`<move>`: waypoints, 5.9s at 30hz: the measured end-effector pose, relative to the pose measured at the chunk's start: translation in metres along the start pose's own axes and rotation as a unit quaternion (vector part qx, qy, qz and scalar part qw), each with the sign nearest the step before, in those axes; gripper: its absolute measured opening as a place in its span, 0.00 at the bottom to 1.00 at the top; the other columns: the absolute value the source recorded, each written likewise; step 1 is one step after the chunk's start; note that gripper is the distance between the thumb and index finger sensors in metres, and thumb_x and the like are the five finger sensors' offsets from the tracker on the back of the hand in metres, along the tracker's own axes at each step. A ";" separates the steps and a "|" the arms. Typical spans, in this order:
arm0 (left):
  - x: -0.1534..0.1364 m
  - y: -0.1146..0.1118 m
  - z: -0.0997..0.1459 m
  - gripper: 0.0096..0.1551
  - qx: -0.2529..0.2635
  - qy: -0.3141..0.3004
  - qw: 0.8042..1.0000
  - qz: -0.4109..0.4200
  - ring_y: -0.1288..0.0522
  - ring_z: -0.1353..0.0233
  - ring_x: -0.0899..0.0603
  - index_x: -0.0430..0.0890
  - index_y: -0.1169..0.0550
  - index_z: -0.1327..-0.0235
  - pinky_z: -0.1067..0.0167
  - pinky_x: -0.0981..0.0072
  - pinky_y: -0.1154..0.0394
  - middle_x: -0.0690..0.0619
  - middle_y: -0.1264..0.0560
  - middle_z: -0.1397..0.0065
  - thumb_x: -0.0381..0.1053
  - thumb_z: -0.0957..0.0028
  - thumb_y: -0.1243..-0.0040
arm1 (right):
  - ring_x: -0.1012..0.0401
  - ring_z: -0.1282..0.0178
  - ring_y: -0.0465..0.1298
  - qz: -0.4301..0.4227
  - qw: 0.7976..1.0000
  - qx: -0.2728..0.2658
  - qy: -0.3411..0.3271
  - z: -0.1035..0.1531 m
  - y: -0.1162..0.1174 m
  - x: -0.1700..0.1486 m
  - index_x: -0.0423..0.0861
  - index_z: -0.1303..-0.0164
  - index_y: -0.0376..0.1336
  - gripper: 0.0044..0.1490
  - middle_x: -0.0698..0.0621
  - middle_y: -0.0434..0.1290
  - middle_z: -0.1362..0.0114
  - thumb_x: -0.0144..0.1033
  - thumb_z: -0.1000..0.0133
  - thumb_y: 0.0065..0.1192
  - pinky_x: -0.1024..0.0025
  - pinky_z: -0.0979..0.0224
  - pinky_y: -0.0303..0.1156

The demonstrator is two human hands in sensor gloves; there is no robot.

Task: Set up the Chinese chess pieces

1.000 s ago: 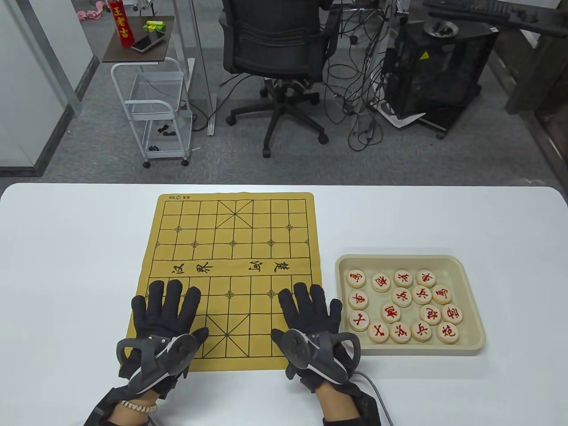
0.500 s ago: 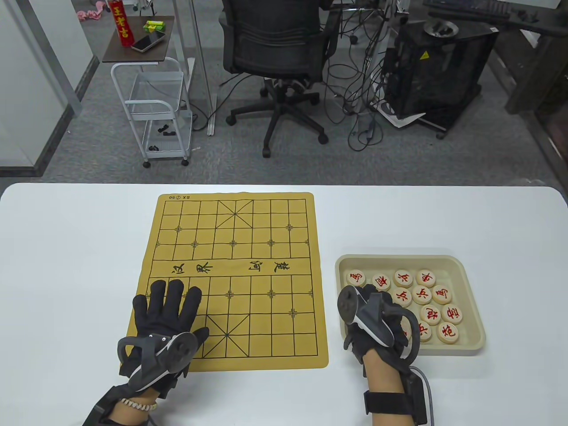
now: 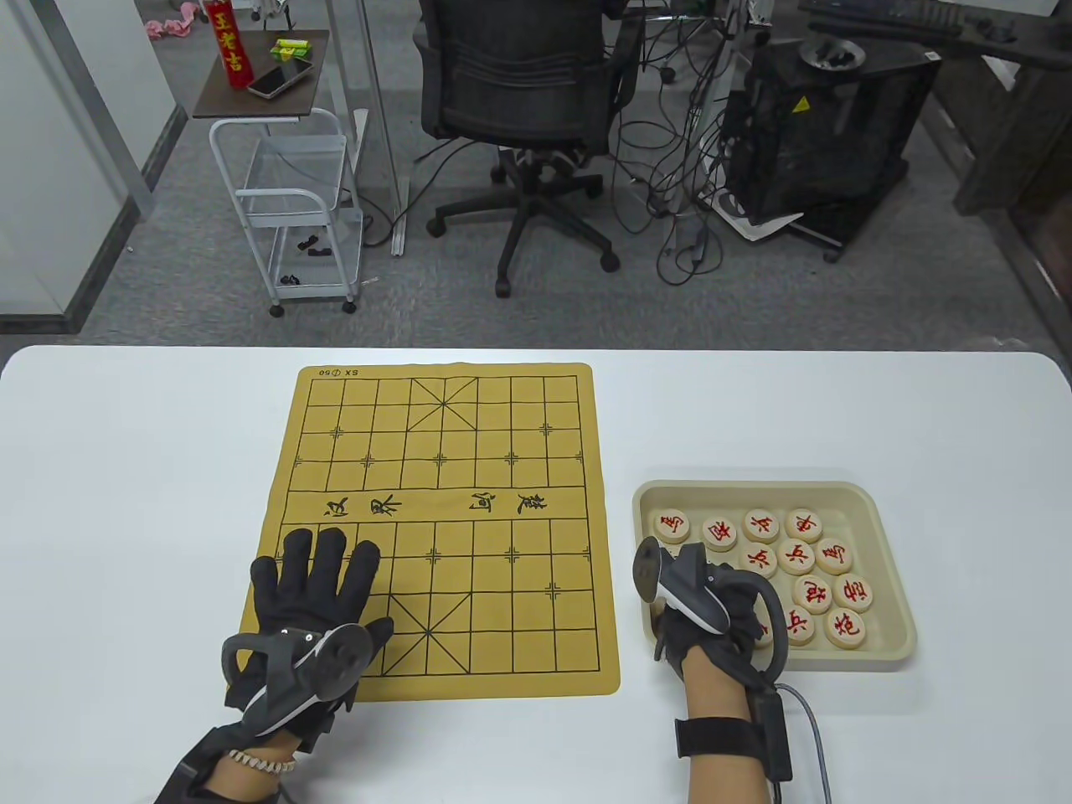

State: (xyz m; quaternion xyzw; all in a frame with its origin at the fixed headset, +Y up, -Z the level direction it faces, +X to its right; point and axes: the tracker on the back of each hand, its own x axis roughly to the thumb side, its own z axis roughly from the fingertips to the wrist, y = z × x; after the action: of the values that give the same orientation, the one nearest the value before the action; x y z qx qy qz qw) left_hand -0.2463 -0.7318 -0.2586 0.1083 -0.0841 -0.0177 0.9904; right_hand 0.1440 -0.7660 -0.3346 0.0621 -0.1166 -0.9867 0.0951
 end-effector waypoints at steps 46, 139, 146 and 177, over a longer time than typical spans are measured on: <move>0.000 -0.001 -0.001 0.56 -0.013 0.004 1.000 -0.004 0.57 0.14 0.24 0.59 0.53 0.20 0.26 0.21 0.58 0.41 0.54 0.11 0.69 0.56 0.39 | 0.46 0.26 0.74 -0.007 0.996 -0.056 0.063 0.051 -0.049 0.017 0.53 0.30 0.67 0.39 0.47 0.71 0.22 0.53 0.50 0.79 0.46 0.27 0.69; 0.001 -0.011 -0.008 0.34 -0.140 -0.007 0.948 0.286 0.13 0.42 0.38 0.54 0.21 0.40 0.33 0.31 0.31 0.50 0.13 0.42 0.54 0.63 0.23 | 0.43 0.10 0.59 -0.111 0.940 -0.203 -0.253 0.112 -0.007 0.116 0.56 0.14 0.50 0.56 0.47 0.53 0.09 0.69 0.49 0.63 0.31 0.16 0.54; -0.012 -0.030 -0.014 0.32 -0.250 0.000 0.945 0.211 0.13 0.42 0.38 0.54 0.20 0.40 0.34 0.32 0.31 0.49 0.13 0.42 0.53 0.62 0.23 | 0.42 0.10 0.58 -0.119 0.947 -0.177 -0.240 0.104 -0.002 0.110 0.55 0.13 0.49 0.55 0.47 0.53 0.09 0.69 0.48 0.62 0.29 0.17 0.52; -0.027 -0.003 -0.005 0.56 -0.029 0.070 0.993 0.092 0.46 0.14 0.25 0.56 0.48 0.20 0.25 0.23 0.51 0.41 0.47 0.13 0.65 0.59 0.33 | 0.43 0.09 0.58 -0.129 0.956 -0.167 -0.204 0.096 -0.009 0.096 0.56 0.14 0.51 0.52 0.47 0.53 0.09 0.62 0.46 0.67 0.29 0.17 0.54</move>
State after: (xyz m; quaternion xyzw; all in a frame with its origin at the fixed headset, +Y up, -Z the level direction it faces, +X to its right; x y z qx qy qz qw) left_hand -0.2722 -0.7326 -0.2689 0.0719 -0.0239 0.0788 0.9940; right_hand 0.0347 -0.7558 -0.2536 -0.1427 0.0419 -0.9876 -0.0495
